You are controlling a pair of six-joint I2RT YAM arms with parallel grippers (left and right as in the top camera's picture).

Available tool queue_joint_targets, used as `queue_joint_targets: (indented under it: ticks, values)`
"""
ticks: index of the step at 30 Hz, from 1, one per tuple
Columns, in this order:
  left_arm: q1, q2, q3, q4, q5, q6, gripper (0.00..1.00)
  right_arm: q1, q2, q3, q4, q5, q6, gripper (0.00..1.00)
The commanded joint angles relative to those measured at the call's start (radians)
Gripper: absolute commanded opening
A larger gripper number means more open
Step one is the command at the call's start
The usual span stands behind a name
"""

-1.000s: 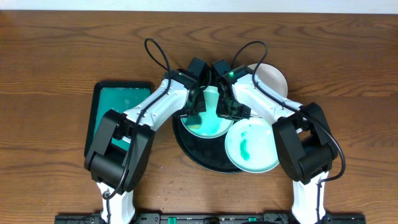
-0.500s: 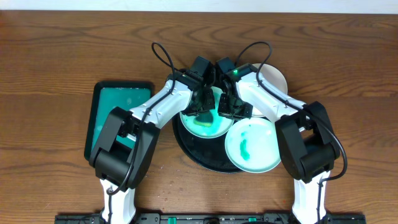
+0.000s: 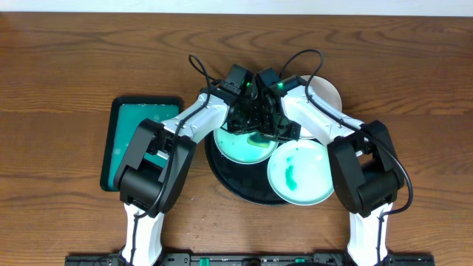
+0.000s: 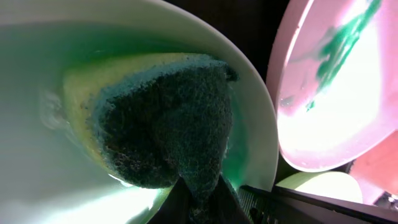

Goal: Clean dirty plates on tray and stack at the side
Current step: 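Scrub the green plate with the sponge while the right gripper holds it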

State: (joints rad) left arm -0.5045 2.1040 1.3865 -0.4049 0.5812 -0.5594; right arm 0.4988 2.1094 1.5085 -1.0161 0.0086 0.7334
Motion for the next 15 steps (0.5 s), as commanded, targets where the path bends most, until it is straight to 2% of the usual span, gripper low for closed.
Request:
queue_joint_targets:
  ticks: [1, 5, 8, 15]
  values:
    - [-0.098, 0.093, -0.016, 0.023, 0.229, -0.01, 0.07, 0.052, 0.036, -0.02, 0.029, 0.016, -0.009, 0.01]
    - [-0.098, 0.093, -0.016, 0.014, 0.312, 0.017, 0.07, 0.052, 0.036, -0.02, 0.029, 0.015, -0.009, 0.01]
    - [-0.094, 0.093, -0.016, -0.073, 0.278, 0.016, 0.07, 0.052, 0.036, -0.02, 0.027, 0.015, -0.01, 0.01]
    - [-0.055, 0.092, -0.016, -0.344, -0.154, 0.019, 0.07, 0.052, 0.036, -0.02, 0.026, 0.012, -0.01, 0.01]
